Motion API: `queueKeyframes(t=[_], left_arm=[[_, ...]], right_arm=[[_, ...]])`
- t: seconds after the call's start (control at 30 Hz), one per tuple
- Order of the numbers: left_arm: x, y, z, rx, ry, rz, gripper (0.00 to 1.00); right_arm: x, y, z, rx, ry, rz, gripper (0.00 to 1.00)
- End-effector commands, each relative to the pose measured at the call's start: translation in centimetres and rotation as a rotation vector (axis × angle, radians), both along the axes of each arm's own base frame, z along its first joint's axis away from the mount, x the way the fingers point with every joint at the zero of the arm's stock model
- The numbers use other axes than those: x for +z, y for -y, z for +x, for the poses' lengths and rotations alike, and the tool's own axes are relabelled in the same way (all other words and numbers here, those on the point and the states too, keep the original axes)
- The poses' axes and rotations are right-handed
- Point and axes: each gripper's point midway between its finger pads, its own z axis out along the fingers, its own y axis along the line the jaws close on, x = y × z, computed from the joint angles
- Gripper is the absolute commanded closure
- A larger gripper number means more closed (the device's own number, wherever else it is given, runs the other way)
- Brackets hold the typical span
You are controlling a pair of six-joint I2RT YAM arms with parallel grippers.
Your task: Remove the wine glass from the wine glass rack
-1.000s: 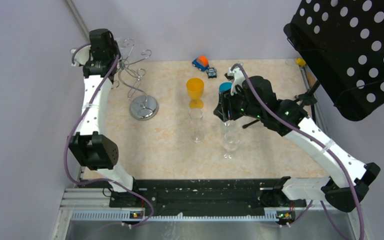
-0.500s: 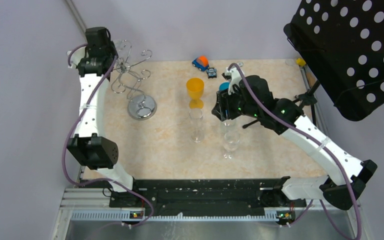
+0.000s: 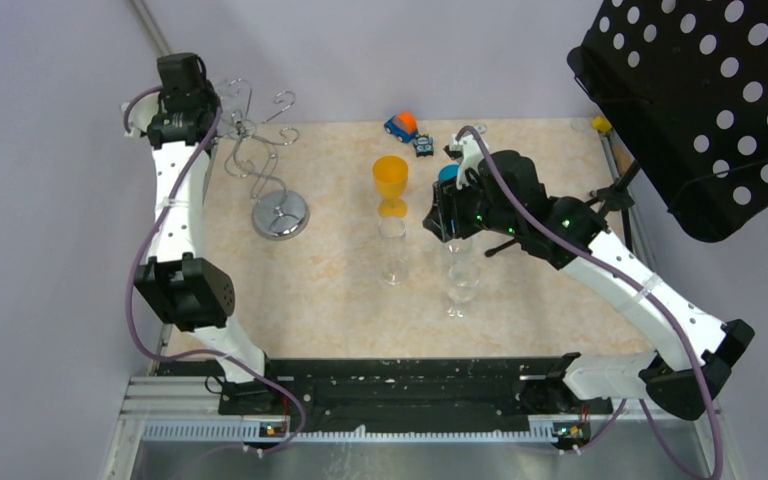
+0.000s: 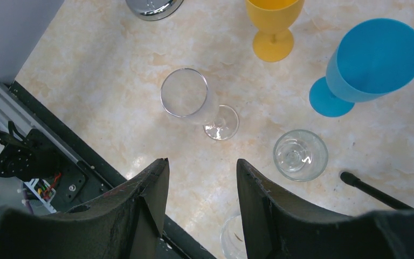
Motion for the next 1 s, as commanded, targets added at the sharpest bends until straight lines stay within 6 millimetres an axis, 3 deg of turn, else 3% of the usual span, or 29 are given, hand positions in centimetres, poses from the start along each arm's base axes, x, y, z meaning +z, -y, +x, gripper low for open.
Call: queueKeyframes(t=[0.0, 0.17, 0.4, 0.63, 0.8, 0.97], left_arm=[[6.8, -1.1, 0.3, 0.02, 0.212, 0.045, 1.0], [6.3, -1.6, 0.7, 0.018, 0.202, 0.069, 1.0], [7.8, -1.9, 2.6, -0.048, 0.298, 0.179, 1.0], [12.1, -1.2, 3.4, -0.112, 0.501, 0.394, 1.0], [16.0, 1.2, 2.7, -0.214, 0.668, 0.515, 1.0], [19.2, 4.3, 0.7, -0.341, 0.834, 0.556, 1.0]], right_arm=[[2.4, -0.9, 0.6, 0.01, 0.059, 0.052, 0.49], [2.6, -1.0, 0.7, 0.012, 0.065, 0.051, 0.49], [2.6, -1.1, 0.9, 0.015, 0.066, 0.044, 0.49], [2.8, -1.0, 0.9, 0.011, 0.07, 0.04, 0.49], [2.8, -0.9, 0.8, 0.007, 0.068, 0.042, 0.49], [2.9, -0.9, 0.9, 0.001, 0.068, 0.054, 0.48]])
